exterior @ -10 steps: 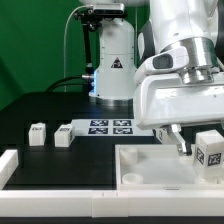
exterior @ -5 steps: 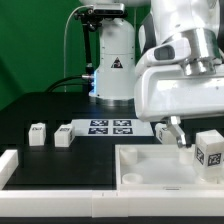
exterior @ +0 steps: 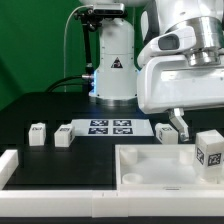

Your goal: Assemble one leg

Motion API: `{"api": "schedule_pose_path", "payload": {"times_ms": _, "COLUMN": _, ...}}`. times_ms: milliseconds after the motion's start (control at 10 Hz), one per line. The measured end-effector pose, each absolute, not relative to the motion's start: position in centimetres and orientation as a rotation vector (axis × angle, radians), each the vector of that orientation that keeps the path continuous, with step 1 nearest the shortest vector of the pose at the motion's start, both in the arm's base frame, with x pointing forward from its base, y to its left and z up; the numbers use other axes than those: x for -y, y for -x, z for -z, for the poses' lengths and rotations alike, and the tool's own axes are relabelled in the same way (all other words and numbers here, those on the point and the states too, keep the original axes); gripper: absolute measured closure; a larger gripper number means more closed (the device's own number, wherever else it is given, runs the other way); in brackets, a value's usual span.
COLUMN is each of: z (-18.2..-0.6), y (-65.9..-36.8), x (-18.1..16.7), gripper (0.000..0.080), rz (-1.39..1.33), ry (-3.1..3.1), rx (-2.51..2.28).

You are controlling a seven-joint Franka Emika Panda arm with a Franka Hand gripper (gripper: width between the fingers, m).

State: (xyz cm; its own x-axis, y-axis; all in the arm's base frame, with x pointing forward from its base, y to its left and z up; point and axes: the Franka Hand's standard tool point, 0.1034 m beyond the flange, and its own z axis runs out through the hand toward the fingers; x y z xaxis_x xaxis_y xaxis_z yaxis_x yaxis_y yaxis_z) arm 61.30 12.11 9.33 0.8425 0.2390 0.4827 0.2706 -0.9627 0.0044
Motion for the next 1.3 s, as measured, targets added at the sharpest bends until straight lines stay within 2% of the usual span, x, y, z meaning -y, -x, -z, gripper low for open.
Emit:
{"api": "schedule_pose_path", "payload": {"times_ms": 100, "z": -8.9, "y": -61.0, "x": -12.1, "gripper": 0.0151, "rz": 0.673, "ry": 2.974, "rx": 0.413}}
{"api": "schedule_pose_path", "payload": {"times_ms": 1000, "z": -8.9, "y": -61.0, "x": -12.1, "gripper": 0.0151, "rz": 0.673, "ry": 2.974, "rx": 0.413}}
{"api": "schedule_pose_path", "payload": {"times_ms": 1100, "z": -7.0, "y": -59.2, "x": -11.9, "gripper": 0.0151, "rz": 0.488, "ry": 3.006, "rx": 0.422}}
{"api": "schedule_pose_path", "payload": {"times_ms": 1200, "z": -7.4, "y": -59.7, "x": -11.9, "gripper": 0.0151, "rz": 0.424, "ry": 3.015, "rx": 0.423}}
{"api": "schedule_pose_path", "payload": {"times_ms": 1300, "z": -8.7, "y": -60.6, "x": -12.1, "gripper": 0.0151, "rz": 0.423, "ry": 3.013, "rx": 0.42}}
